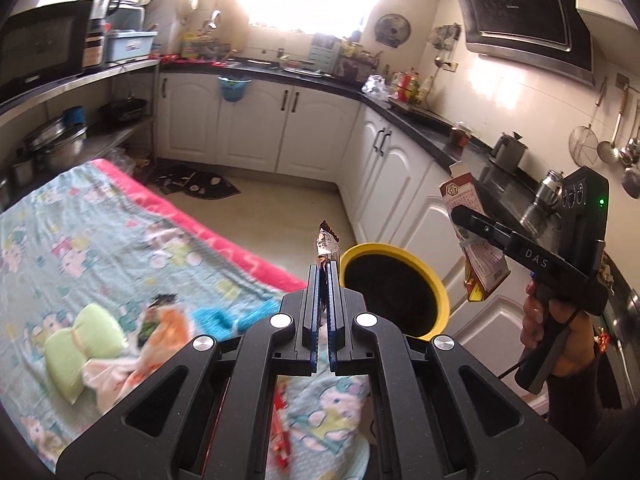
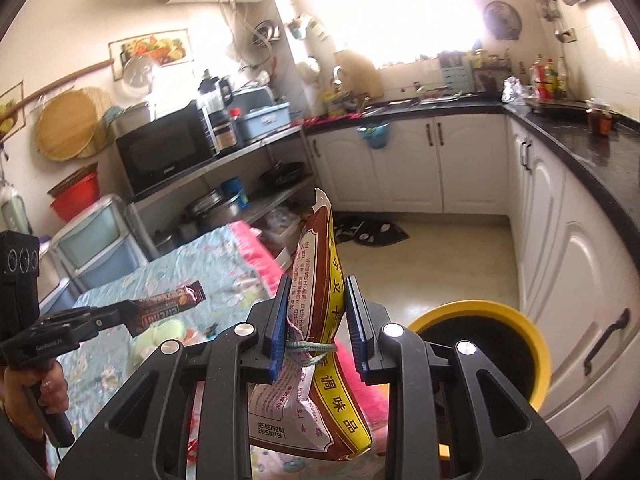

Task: Collect trash
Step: 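Carry the seasoning packet and chocolate bar in both tools over the bin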

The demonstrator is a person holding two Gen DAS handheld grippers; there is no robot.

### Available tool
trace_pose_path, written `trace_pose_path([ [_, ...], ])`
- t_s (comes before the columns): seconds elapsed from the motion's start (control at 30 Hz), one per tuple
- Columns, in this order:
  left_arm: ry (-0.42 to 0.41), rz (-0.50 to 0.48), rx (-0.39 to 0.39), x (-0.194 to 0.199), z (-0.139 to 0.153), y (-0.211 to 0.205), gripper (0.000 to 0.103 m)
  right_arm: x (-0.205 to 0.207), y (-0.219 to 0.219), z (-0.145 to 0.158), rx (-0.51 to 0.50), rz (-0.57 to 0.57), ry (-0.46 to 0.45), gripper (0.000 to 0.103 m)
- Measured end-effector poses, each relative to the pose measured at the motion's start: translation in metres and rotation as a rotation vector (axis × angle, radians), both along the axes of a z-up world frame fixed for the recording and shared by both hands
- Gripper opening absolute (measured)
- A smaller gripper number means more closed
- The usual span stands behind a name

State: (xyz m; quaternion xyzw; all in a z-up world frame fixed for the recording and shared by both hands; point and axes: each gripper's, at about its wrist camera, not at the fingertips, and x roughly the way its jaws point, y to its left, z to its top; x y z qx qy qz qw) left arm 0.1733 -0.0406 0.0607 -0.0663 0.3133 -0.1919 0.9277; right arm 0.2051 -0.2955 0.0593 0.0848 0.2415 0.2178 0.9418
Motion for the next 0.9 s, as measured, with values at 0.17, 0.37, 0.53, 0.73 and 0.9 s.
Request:
trace_pose_path([
  [0.17,0.006,-0.051,-0.003,0.016,0.000,-0.026,0.001,0.001,-0.026,0.003,0.017,-0.063,-0.013,0.025],
  [0.37,0.034,-0.120,0.015,0.036,-0.008,-0.064,0.001,0.006,-0.055,0.002,0.046,-0.122,-0.028,0.025],
  [0.53,0.066,-0.190,0.019,0.051,-0.021,-0.092,0.001,0.015,-0.071,-0.008,0.049,-0.165,-0.008,0.025],
  [0.73,0.127,-0.272,0.042,0.070,-0.048,-0.129,0.001,0.031,-0.090,-0.026,0.050,-0.204,0.030,0.026],
  [0.9,0.198,-0.303,0.064,0.089,-0.078,-0.154,0.001,0.046,-0.103,-0.043,0.050,-0.238,0.067,0.026],
])
